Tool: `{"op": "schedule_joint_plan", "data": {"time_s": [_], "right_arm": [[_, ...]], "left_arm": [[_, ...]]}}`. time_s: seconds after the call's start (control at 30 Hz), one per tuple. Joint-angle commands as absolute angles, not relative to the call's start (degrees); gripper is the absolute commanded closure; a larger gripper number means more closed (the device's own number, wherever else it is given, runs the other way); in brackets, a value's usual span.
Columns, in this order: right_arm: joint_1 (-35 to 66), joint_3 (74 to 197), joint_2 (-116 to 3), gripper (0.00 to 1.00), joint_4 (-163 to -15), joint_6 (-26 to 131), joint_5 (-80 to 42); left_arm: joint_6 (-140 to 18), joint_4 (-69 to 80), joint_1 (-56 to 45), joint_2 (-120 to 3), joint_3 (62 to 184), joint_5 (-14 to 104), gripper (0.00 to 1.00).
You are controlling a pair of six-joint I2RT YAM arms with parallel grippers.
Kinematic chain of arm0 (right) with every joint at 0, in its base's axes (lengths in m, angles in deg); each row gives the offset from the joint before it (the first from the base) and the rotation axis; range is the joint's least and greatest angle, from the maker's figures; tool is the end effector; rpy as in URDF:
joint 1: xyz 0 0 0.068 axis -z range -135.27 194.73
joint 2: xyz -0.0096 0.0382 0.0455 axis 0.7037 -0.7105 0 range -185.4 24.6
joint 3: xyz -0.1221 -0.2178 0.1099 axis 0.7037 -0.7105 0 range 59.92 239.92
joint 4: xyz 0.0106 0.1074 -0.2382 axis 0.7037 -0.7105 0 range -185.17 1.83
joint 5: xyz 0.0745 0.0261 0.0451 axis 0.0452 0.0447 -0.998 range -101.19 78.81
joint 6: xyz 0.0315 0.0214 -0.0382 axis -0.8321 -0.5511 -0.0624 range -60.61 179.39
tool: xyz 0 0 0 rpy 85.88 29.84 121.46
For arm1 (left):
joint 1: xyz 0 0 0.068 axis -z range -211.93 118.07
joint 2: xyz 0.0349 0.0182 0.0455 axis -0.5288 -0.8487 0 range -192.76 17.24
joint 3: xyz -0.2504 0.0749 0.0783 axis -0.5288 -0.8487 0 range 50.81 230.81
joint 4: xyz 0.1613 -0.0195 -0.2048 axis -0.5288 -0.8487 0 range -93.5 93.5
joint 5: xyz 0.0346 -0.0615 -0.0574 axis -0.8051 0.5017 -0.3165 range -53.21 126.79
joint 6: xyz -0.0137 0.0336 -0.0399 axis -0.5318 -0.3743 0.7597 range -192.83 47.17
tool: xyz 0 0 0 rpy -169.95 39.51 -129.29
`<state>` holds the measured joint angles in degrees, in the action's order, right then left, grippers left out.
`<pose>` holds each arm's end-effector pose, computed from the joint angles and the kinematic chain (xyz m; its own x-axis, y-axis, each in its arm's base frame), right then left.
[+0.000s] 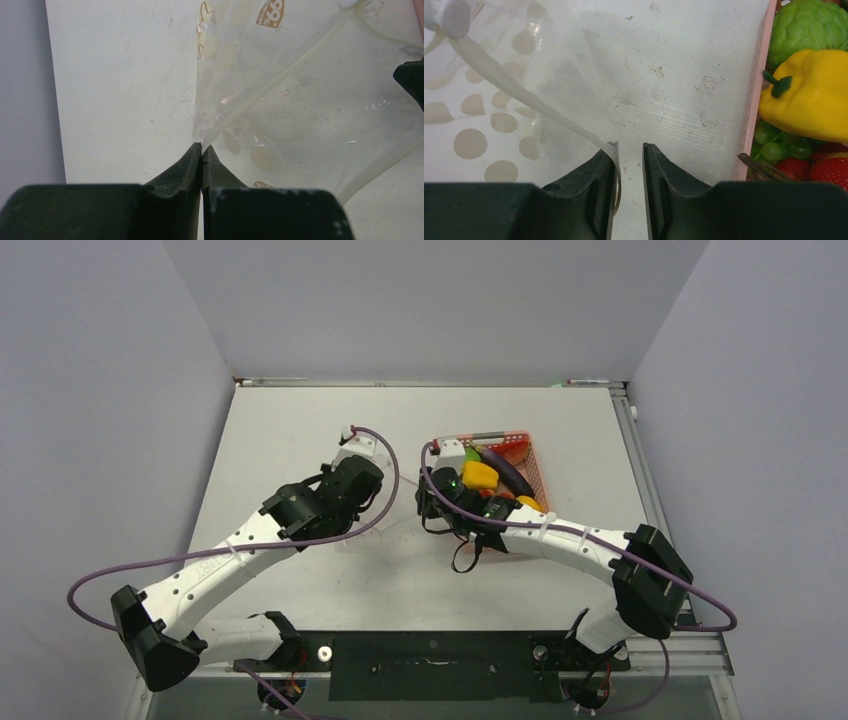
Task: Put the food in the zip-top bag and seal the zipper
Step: Open the zipper of the food storage bag.
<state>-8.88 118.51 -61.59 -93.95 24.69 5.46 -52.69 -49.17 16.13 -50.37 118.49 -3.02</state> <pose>0.2086 0.2658 0.2570 -0.6266 0.0691 -0.7763 -0.3315 0.8779 0.3457 0.1679 -0.1530 0.3374 -0.6058 0.2783 -0.7454 0.1095 0.9571 0.2684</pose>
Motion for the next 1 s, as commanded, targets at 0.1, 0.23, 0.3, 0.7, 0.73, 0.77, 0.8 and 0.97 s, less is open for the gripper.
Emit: {"op": "schedule_joint_plan", "data": {"time_s": [0.1,0.23,0.3,0.7,0.73,0.77,0.8,0.97], "right_arm": [[-8.2,118.2,-58.6,0.66,-89.6,27.4,2.7],[-8.1,118.6,-56.1,0.61,-89.0,27.7,1.5],[-8.2,118.6,-54.3,0.59,-88.9,27.7,1.4],[-7.0,119.9,-43.6,0.48,-98.4,31.2,8.3],[-6.8,119.8,-43.0,0.47,-99.6,31.7,9.4],[-6.6,119.7,-42.3,0.47,-100.7,32.3,10.1],[-6.3,119.6,-41.9,0.46,-101.8,32.8,10.8],[-5.3,118.9,-40.0,0.43,-106.4,35.4,12.9]], "left_arm": [[-55.1,-41.6,16.2,-49.5,116.4,0.4,1.00],[-55.7,-39.7,16.0,-49.3,114.9,2.5,1.00],[-55.9,-38.7,15.7,-49.4,114.3,3.8,1.00],[-56.9,-35.1,11.0,-47.1,111.3,11.0,1.00],[-56.9,-35.0,10.7,-46.9,111.2,11.1,1.00],[-56.9,-34.8,10.5,-46.6,111.0,11.3,1.00],[-57.0,-34.7,10.2,-46.4,110.8,11.5,1.00],[-57.1,-34.0,9.7,-45.1,109.9,12.3,1.00]]}}
